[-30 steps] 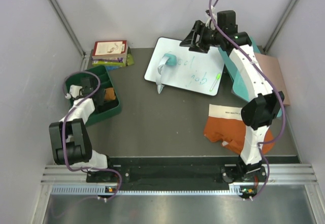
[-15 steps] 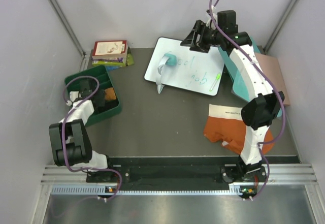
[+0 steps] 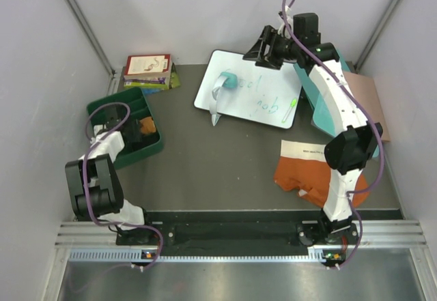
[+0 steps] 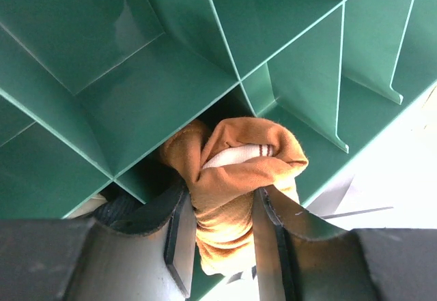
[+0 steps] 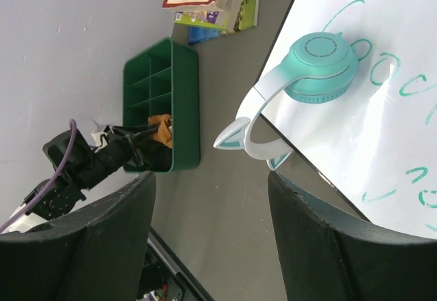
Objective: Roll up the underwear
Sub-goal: Place the underwear in the storage box.
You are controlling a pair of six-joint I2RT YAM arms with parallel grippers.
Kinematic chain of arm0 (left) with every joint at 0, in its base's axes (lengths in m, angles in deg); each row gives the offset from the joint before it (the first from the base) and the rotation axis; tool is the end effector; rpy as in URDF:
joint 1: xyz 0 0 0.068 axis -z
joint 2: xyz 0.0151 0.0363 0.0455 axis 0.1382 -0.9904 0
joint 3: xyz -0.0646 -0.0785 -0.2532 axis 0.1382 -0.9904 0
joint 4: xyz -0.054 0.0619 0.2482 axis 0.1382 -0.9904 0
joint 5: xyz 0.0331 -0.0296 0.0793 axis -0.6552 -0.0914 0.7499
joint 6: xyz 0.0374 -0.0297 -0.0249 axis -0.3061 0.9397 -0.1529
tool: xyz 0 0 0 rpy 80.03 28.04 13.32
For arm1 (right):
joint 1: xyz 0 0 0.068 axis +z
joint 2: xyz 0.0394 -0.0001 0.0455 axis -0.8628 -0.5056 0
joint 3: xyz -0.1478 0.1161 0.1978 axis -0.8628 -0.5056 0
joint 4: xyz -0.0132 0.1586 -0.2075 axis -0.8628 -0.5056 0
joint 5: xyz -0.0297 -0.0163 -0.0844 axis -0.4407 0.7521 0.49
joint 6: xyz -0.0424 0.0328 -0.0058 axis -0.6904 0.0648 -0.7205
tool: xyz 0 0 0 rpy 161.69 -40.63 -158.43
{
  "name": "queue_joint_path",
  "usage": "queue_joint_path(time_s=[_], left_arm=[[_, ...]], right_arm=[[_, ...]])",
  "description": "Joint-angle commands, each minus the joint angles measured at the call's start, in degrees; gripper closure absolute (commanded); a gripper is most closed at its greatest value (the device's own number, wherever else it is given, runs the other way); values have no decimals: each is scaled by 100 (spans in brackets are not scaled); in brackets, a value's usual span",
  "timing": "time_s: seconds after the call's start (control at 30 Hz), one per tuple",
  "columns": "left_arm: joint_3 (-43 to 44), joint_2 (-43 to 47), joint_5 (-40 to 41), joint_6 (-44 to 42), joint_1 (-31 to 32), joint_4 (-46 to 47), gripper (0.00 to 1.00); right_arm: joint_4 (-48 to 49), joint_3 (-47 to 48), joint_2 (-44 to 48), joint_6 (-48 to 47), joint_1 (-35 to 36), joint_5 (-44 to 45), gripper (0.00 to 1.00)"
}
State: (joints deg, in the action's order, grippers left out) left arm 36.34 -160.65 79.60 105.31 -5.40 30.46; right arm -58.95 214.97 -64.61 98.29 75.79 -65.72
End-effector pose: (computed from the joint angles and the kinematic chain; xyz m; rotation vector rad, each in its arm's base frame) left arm 0.2952 0.0718 0.1876 -1.9291 1.6562 -0.4488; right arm 0.4206 0.1413 0.4168 -0.0426 2.1620 1.0810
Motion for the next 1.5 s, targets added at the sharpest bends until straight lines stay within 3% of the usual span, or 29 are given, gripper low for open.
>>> queue_joint_path(time_s=[0.0, 0.2, 0.53, 0.77, 1.4, 1.47], left_arm=[[-219, -833, 302, 63, -203, -1553, 100], [62, -1317, 502, -314, -283, -2124, 100], [729, -1186, 1109, -692, -344, -3152, 100], [1275, -1668, 882, -781, -371, -3732, 100], [2205, -2345, 1136, -763, -388, -3557, 100], [2347, -2363, 1075, -754, -388, -3619, 92]], right_arm=[[285, 309, 290, 34, -87, 52, 34], [321, 309, 282, 52, -140, 123, 34], [338, 274, 273, 52, -184, 263, 34], [435, 274, 238, 78, -263, 246, 34], [444, 116, 317, 8, -439, 281, 34], [461, 116, 317, 16, -439, 255, 34]])
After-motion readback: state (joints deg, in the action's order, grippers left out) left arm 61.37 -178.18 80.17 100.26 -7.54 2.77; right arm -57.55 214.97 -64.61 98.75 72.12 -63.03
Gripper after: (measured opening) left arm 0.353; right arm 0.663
